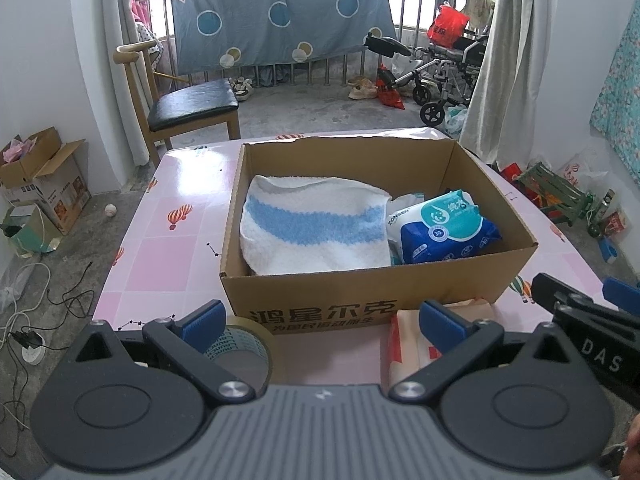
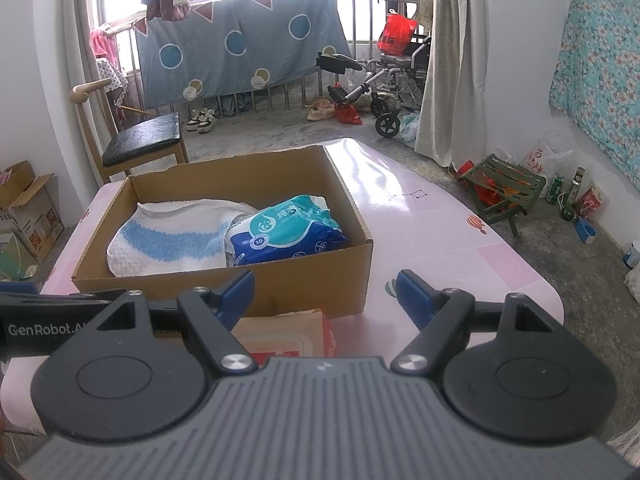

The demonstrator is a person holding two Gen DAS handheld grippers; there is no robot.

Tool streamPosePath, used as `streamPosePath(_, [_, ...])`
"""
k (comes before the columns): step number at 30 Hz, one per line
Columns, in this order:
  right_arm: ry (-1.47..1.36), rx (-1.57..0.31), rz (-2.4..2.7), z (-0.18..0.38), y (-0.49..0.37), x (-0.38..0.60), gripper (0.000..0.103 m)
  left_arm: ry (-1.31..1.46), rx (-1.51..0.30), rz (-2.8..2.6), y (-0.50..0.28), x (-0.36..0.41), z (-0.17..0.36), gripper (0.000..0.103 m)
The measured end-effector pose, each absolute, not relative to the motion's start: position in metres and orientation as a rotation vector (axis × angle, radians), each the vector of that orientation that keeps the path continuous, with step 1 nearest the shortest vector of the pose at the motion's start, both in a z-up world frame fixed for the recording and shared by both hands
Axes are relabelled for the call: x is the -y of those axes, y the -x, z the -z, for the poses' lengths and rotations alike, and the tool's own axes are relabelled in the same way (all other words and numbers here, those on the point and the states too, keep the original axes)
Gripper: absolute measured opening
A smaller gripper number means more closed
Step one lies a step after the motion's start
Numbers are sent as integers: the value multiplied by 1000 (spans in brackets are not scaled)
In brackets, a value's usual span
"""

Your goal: Organize soft objects

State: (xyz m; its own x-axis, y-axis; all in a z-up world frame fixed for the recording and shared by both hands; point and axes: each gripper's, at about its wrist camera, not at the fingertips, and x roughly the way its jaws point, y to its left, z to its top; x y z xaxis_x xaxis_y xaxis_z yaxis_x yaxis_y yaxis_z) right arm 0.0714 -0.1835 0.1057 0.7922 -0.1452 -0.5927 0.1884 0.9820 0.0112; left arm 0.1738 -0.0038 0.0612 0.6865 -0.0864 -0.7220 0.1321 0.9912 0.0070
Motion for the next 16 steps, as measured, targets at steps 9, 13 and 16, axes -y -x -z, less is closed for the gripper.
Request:
streamPosePath(9, [-71,-632,179,-106,-72,184,78,-52,-808,133,-175,4,-61,103])
streamPosePath(13, [-69,-632,179,-106,-71,184,78,-51,-803,156,-172,5,-62,103])
streamPosePath(16, [-69,-631,180,-106,-71,184,78,-68,-800,151,-171,8,-63,103])
